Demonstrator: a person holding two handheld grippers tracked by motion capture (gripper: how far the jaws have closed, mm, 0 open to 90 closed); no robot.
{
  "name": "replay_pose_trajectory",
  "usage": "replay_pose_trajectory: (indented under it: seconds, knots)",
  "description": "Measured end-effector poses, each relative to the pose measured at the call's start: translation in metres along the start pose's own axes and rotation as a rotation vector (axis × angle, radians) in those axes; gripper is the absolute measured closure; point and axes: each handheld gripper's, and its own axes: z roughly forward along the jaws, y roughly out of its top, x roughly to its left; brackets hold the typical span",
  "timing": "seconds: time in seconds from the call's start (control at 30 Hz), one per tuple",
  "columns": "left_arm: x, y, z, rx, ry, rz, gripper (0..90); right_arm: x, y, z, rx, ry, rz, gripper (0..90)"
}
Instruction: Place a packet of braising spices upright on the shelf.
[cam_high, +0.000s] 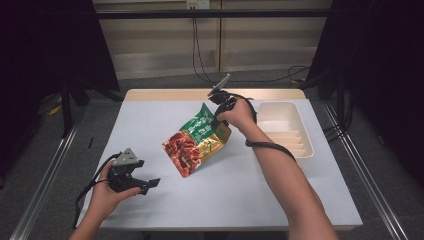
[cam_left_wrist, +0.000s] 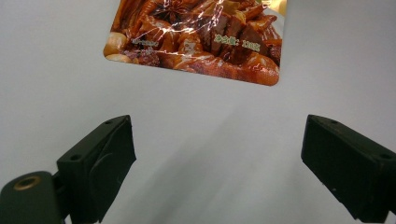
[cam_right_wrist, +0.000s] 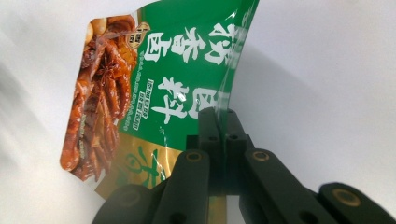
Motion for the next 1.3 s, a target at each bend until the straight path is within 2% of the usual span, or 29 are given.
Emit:
replay_pose_trajectory:
  seconds: [0.13,0.33,0.53,0.63,0.67,0.87,0.93,1.0,1.17,1.27,1.3]
  knots:
    - [0.000,0.000,0.001,-0.012,0.003,-0.008,9.5,0.005,0.004,-0.006,0.006,0.000,-0.008,90.0]
    - [-0.001,0.000,0.001,-0.023,0.001,-0.020,9.5,0.014,0.011,-0.015,0.022,-0.007,0.009,90.0]
    - [0.001,0.000,-0.002,-0.016,0.007,0.000,9.5,0.021,0.018,-0.024,0.031,0.005,0.040,90.0]
    - [0.000,0.000,-0.001,-0.024,0.001,-0.018,9.5,0.025,0.021,-0.029,0.035,0.009,0.044,90.0]
    - [0.000,0.000,-0.002,-0.024,0.000,-0.018,9.5,0.026,0.023,-0.031,0.036,0.008,0.033,90.0]
    - [0.000,0.000,-0.002,-0.017,-0.003,-0.011,9.5,0.034,0.031,-0.045,0.052,0.015,0.039,90.0]
    - [0.000,-0.001,-0.001,-0.028,-0.009,-0.012,9.5,0.036,0.032,-0.049,0.059,0.017,0.035,90.0]
    - [0.000,0.000,-0.002,-0.016,-0.003,-0.011,9.5,0.037,0.033,-0.054,0.065,0.014,0.034,90.0]
    - [0.000,0.000,-0.003,-0.022,-0.003,-0.022,9.5,0.041,0.035,-0.066,0.078,0.010,0.040,90.0]
    - [0.000,0.000,-0.002,-0.020,-0.005,-0.024,9.5,0.044,0.037,-0.075,0.085,-0.004,0.022,90.0]
    - [0.000,0.000,-0.002,-0.020,-0.011,-0.017,9.5,0.046,0.038,-0.078,0.090,-0.015,0.001,90.0]
